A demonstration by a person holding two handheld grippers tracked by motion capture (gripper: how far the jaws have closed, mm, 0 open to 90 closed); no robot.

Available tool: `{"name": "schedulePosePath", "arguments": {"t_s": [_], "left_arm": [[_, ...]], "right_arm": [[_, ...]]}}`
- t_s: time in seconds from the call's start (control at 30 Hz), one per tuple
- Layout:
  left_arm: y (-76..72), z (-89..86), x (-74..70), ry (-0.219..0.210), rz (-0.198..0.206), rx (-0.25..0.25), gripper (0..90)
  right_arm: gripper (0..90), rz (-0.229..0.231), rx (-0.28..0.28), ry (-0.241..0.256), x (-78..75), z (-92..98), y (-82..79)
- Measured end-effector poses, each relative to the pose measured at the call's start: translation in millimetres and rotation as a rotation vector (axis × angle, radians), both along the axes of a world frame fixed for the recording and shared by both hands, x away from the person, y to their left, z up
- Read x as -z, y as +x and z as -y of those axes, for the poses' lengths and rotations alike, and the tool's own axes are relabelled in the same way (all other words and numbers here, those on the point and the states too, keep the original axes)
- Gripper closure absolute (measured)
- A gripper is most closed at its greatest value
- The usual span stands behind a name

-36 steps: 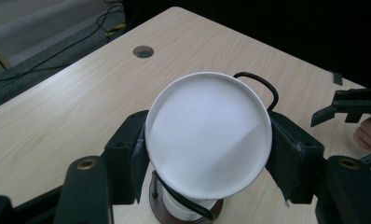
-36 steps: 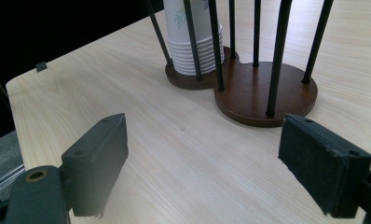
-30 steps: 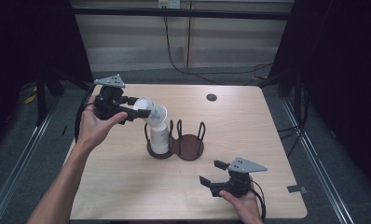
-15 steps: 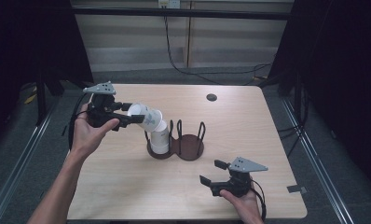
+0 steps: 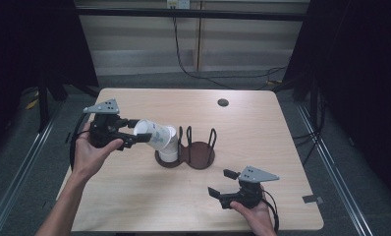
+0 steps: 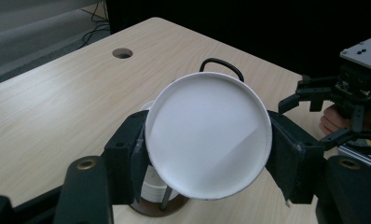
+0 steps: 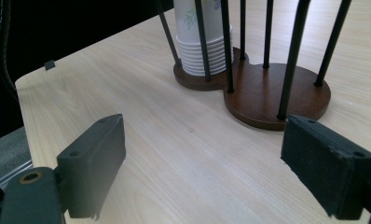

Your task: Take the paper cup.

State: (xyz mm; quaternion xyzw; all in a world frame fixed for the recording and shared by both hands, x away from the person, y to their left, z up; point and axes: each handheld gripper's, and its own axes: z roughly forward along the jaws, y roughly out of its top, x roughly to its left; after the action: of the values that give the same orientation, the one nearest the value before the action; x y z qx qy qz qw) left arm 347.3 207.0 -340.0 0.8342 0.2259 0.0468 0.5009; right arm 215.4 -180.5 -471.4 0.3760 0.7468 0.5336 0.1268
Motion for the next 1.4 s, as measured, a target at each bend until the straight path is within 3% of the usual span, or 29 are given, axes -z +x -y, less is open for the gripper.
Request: {"name": "schedulePosePath", "arguments": {"t_s": [0.17, 0.3, 0.57, 0.7, 0.77, 0.87, 1.07, 1.4], "left_arm": [[-12.0, -0.1, 1.0, 0.005, 0.010, 0.027, 36.7], [-22.0, 2.9, 10.0, 0.006, 0.009, 0.050, 36.6], [-28.2, 13.2, 21.3, 0.009, -0.008, 0.099, 36.5], [-31.0, 17.4, 25.5, -0.008, -0.014, 0.108, 36.6], [-32.0, 21.1, 27.1, 0.017, -0.014, 0.119, 36.6], [-32.3, 23.9, 29.6, 0.015, -0.021, 0.129, 36.6], [-33.2, 29.9, 34.2, 0.023, -0.026, 0.161, 36.6], [-35.1, 34.5, 34.1, 0.002, -0.058, 0.214, 36.6]], "right_arm": [[13.2, 0.006, -0.010, 0.004, -4.1, -2.1, 0.6], [13.2, 0.022, -0.025, 0.013, -11.6, -6.1, -1.2], [13.5, 0.025, -0.073, -0.007, -25.0, -19.6, -0.7], [13.5, 0.038, -0.107, -0.001, -36.1, -28.3, 6.6], [13.5, 0.042, -0.123, -0.004, -42.0, -33.4, 10.8], [13.6, 0.064, -0.136, -0.002, -48.1, -40.5, 16.7], [13.7, 0.068, -0.170, 0.014, -53.9, -49.5, 28.9], [14.0, 0.073, -0.240, 0.043, -62.1, -65.2, 42.9]]}}
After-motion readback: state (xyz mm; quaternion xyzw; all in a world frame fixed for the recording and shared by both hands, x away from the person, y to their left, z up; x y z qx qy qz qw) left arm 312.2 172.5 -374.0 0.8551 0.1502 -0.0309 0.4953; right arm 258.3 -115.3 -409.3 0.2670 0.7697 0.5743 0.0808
